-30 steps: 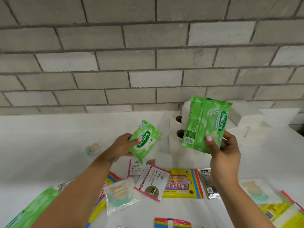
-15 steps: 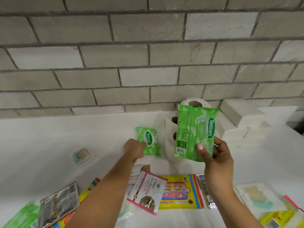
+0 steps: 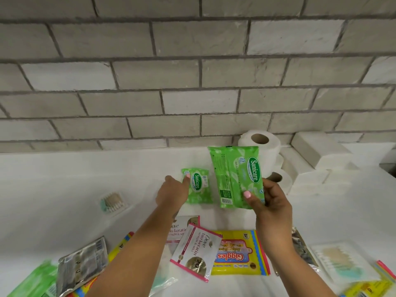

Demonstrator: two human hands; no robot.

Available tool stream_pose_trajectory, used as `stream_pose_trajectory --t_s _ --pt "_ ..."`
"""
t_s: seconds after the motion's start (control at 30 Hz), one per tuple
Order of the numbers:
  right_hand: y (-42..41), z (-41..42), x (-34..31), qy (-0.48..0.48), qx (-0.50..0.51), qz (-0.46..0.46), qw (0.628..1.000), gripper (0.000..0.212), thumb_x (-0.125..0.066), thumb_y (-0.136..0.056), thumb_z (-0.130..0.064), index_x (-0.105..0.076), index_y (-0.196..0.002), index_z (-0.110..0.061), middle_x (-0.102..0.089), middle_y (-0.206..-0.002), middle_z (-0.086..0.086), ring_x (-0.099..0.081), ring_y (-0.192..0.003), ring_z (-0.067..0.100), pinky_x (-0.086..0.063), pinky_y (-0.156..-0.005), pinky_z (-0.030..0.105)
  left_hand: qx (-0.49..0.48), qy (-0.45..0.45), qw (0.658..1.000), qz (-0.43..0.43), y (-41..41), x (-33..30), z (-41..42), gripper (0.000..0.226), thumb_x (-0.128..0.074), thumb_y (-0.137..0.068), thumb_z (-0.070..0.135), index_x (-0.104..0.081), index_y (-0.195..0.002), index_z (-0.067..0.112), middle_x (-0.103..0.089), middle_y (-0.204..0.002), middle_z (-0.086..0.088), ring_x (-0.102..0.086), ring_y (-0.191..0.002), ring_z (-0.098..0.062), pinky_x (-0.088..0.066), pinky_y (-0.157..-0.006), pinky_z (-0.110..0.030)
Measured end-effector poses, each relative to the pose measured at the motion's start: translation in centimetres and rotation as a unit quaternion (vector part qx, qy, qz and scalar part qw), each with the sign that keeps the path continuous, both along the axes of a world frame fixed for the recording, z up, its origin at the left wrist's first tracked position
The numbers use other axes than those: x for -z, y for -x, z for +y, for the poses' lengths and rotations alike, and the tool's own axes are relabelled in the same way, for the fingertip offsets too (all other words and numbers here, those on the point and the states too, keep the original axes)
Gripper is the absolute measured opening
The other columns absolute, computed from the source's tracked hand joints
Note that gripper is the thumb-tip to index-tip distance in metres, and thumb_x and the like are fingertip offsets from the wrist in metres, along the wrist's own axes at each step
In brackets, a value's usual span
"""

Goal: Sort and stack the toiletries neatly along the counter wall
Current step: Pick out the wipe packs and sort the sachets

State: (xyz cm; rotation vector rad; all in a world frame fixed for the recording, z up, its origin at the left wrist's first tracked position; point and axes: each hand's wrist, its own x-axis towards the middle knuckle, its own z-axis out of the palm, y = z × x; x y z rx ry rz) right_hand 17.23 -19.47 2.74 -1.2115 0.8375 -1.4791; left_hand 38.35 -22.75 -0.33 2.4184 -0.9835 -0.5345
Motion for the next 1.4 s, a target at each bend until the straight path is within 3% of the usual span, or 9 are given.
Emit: stream_pose_trajectory --t_s 0.1,0.17,0.27,0.37,0.5,0.67,0.8,1.2,1.4 --pt "-0.6 -0.4 0.0 0.017 0.010 0.032 0.999 0.031 -0.065 -0.079 0.009 -0.066 -0.089 -0.020 -0.073 -0.091 -0.010 -0.067 -0.093 0.014 -0.053 -0.083 0.024 0.080 0.004 0.980 0.182 -0.6 -2.8 1.0 0.071 -0.017 -0.095 0.060 -0.060 -0.094 0.004 -0.061 -0.085 -0.003 -0.053 -0.063 -0.014 -0.038 -0.057 -0.024" --pt "-0.9 -0.7 0.0 0.037 0.018 0.053 0.998 0.035 -0.066 -0.075 0.013 -0.067 -0.078 -0.022 -0.073 -0.086 -0.008 -0.066 -0.091 0.016 -0.051 -0.083 0.022 0.133 -0.045 0.915 0.379 -0.8 -4.6 2.1 0.073 -0.014 -0.093 0.064 -0.060 -0.087 0.007 -0.053 -0.063 0.003 -0.043 -0.044 -0.006 -0.033 -0.040 -0.016" --pt "-1.6 -0.8 0.1 0.106 -0.001 0.078 0.991 0.042 -0.066 -0.067 0.022 -0.067 -0.068 -0.020 -0.072 -0.086 -0.006 -0.065 -0.095 0.010 -0.047 -0.087 0.017 0.201 -0.049 0.824 0.527 -1.3 -5.9 3.1 0.079 -0.026 -0.079 0.078 -0.067 -0.100 0.013 -0.064 -0.075 -0.003 -0.060 -0.059 -0.010 -0.050 -0.048 -0.019" --pt "-1.9 -0.9 0.5 0.149 -0.004 0.114 0.982 0.050 -0.069 -0.066 0.020 -0.069 -0.069 -0.030 -0.071 -0.092 -0.010 -0.059 -0.107 0.005 -0.043 -0.094 0.017 0.211 -0.005 0.796 0.567 -1.8 -6.5 3.9 0.069 -0.057 -0.067 0.071 -0.068 -0.105 0.015 -0.069 -0.090 -0.005 -0.066 -0.075 -0.016 -0.056 -0.064 -0.027" --pt "-1.8 -1.3 0.7 0.203 0.034 0.206 0.957 0.060 -0.072 -0.064 0.016 -0.068 -0.077 -0.043 -0.063 -0.106 -0.028 -0.046 -0.122 0.010 -0.033 -0.101 0.012 0.279 -0.010 0.801 0.529 -2.6 -6.3 4.8 0.076 -0.091 -0.038 0.045 -0.066 -0.101 0.010 -0.074 -0.086 -0.004 -0.071 -0.072 -0.013 -0.059 -0.064 -0.024" --pt "-2.1 -0.2 0.0 0.142 0.038 0.235 0.961 0.065 -0.070 -0.069 0.015 -0.061 -0.098 -0.041 -0.048 -0.132 -0.010 -0.048 -0.114 -0.005 -0.035 -0.091 0.002 0.216 0.030 0.832 0.511 -3.5 -5.3 5.1 0.032 -0.074 -0.074 0.019 -0.066 -0.103 0.008 -0.074 -0.088 -0.005 -0.071 -0.074 -0.012 -0.057 -0.059 -0.019" --pt "-2.6 0.6 1.1 0.113 0.029 0.229 0.967 0.048 -0.065 -0.078 0.008 -0.056 -0.105 -0.030 -0.052 -0.118 -0.020 -0.048 -0.112 -0.009 -0.034 -0.090 0.004 0.078 0.114 0.841 0.524 -4.2 -3.8 4.5 0.012 -0.063 -0.085 0.012 -0.067 -0.096 0.008 -0.073 -0.088 -0.006 -0.069 -0.073 -0.012 -0.056 -0.054 -0.020" --pt "-4.3 1.4 3.7 0.024 -0.089 0.285 0.954 0.043 -0.065 -0.082 -0.001 -0.054 -0.100 -0.038 -0.059 -0.105 -0.015 -0.052 -0.105 -0.003 -0.043 -0.087 0.009 0.052 0.077 0.950 0.298 -1.9 1.3 -1.2 0.027 -0.074 -0.080 0.025 -0.068 -0.093 0.002 -0.070 -0.101 -0.018 -0.067 -0.094 -0.034 -0.054 -0.088 -0.046" --pt "-4.6 0.8 4.4 0.018 -0.100 0.316 0.943 0.042 -0.064 -0.083 -0.006 -0.050 -0.100 -0.042 -0.058 -0.106 -0.017 -0.051 -0.104 -0.006 -0.044 -0.088 0.013 0.053 0.046 0.988 0.137 -1.4 2.3 -1.9 0.048 -0.074 -0.074 0.042 -0.062 -0.102 0.004 -0.069 -0.090 -0.009 -0.067 -0.078 -0.023 -0.057 -0.071 -0.035"
